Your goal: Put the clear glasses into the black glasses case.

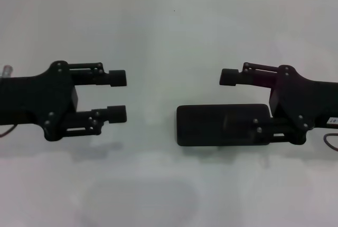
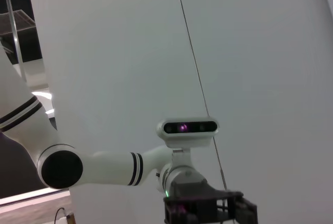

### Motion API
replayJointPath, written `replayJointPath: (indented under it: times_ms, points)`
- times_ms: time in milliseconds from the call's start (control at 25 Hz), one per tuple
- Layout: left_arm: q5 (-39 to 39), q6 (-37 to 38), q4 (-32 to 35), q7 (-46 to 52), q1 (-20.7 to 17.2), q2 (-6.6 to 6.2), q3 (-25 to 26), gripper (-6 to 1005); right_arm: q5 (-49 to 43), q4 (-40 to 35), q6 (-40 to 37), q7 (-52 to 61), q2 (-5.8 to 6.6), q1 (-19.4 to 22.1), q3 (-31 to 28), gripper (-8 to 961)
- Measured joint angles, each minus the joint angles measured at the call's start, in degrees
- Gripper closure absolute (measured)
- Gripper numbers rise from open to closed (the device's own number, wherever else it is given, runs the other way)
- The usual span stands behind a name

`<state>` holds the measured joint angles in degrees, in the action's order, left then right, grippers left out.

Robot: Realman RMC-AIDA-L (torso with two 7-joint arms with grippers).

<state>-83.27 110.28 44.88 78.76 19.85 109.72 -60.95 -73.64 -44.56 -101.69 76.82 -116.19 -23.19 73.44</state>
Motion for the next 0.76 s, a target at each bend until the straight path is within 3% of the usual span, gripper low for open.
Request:
replayJointPath:
  times_ms: [280,760]
  points:
    - [-1.92,-0.21,0.03,-0.54,0.16,0.91,0.53,383,0.37,0.39,-0.23,-1.44,0.00,-0.23,0.12,190]
    - [-2.17,-0.07,0.07,-0.15,0.35,0.90,3.01,383,1.06,1.44,-0.39,-3.03,0.12,-0.32,0.12,193]
